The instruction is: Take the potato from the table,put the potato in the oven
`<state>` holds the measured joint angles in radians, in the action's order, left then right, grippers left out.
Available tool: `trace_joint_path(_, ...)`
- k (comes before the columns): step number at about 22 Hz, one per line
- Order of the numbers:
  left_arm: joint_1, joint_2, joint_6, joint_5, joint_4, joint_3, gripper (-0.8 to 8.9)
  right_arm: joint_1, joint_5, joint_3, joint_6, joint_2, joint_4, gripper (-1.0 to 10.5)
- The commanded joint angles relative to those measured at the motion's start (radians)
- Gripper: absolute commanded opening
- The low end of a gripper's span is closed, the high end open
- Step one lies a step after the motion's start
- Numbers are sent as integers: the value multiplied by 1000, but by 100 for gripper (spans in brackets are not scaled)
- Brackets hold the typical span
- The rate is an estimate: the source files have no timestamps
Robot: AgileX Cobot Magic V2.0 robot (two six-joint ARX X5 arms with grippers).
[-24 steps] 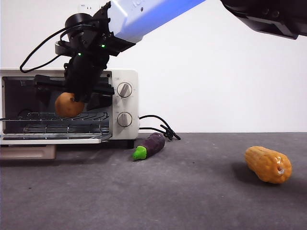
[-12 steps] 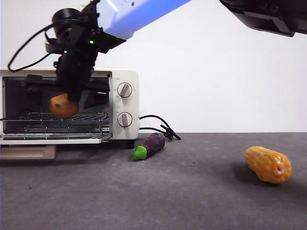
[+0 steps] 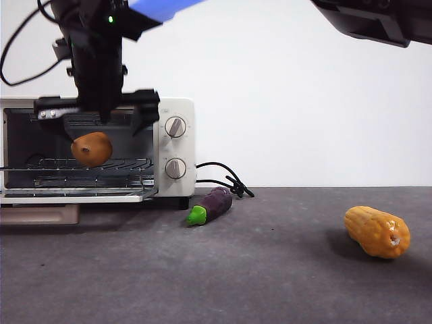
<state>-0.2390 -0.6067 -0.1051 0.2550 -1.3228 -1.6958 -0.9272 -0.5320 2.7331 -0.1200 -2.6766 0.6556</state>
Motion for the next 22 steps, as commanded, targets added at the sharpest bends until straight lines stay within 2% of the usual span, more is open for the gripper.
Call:
trace_joint_path(1,-5,2,-2,-1,6,0,-5,-27,-14,72,-17,-15,77,702)
trace_joint_path(5,-5,2,-2,0,6,0,-5,-50,56,216,-11,-15,251,702)
trace_joint_path(10,-5,2,-2,1,6,0,-5,-86,70,483,-1,-15,614,702)
trace_joint_path(12,-5,-1,-2,1,6,0,-5,-101,69,495,8,19,719,702)
trace_joint_path(17,-5,-11,2,0,6,0,-5,-136,82,494,37,112,727,702)
trace_joint_path(22,-5,-32,2,8,6,1,-5,-195,1,493,107,217,727,704)
